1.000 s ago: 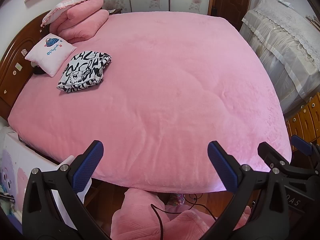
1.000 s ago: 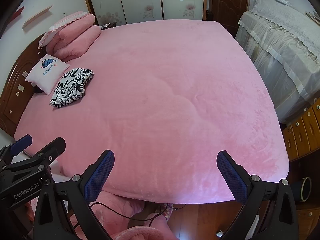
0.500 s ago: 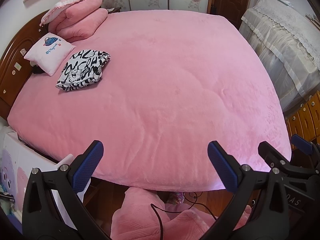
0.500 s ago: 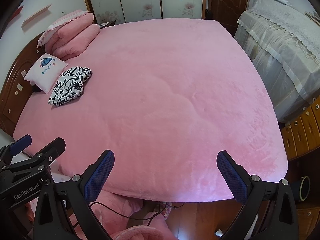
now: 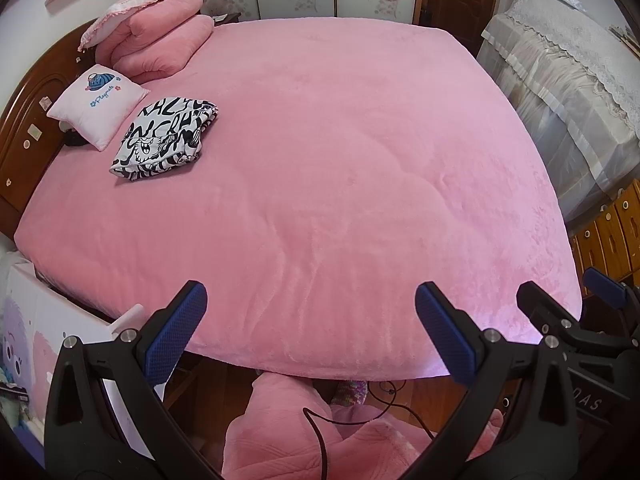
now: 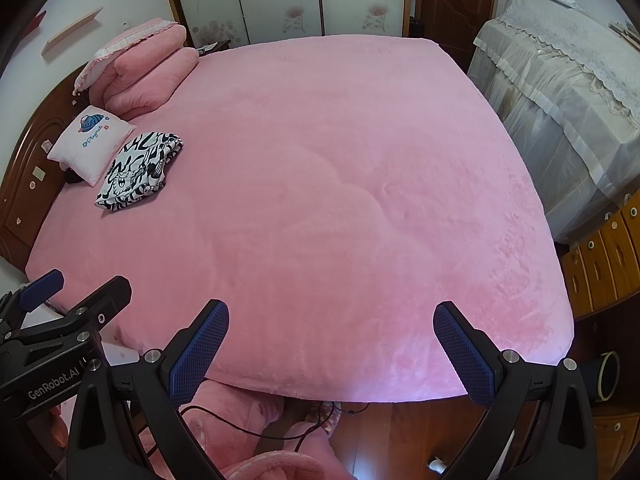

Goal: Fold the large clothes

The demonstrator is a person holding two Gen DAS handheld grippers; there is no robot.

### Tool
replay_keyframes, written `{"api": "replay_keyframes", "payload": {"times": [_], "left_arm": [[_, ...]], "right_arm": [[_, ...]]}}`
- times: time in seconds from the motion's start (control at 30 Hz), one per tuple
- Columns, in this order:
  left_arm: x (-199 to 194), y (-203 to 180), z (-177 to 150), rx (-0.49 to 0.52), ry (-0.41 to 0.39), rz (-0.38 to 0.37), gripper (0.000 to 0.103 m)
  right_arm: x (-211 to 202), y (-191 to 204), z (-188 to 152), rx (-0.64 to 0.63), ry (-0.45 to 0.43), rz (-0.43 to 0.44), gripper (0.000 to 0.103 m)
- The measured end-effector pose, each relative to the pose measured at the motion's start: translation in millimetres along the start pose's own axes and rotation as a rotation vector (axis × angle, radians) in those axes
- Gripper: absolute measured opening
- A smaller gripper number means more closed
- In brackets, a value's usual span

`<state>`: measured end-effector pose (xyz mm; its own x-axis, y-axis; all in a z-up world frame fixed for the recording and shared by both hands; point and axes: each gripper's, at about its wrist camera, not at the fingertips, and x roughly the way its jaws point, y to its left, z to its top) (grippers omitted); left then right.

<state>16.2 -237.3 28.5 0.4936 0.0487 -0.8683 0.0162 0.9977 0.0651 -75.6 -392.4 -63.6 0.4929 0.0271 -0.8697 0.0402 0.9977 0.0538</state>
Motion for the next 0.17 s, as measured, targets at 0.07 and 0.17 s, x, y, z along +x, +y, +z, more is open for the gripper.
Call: {"api": "replay_keyframes", "payload": {"times": [0.07,0.17], "left_arm": [[0.5,2.5,0.1,0.008,-0.002,0.001,0.103],[0.9,2.7,-1.7,0.009,-0.001,0.001,0.103]], "right_arm": [[0.0,-1.1,-0.3,0.001,0.001,0.001,0.103],[-0.1,-1.6,-0.2,-0.002,0.000,0.001,0.103]]}}
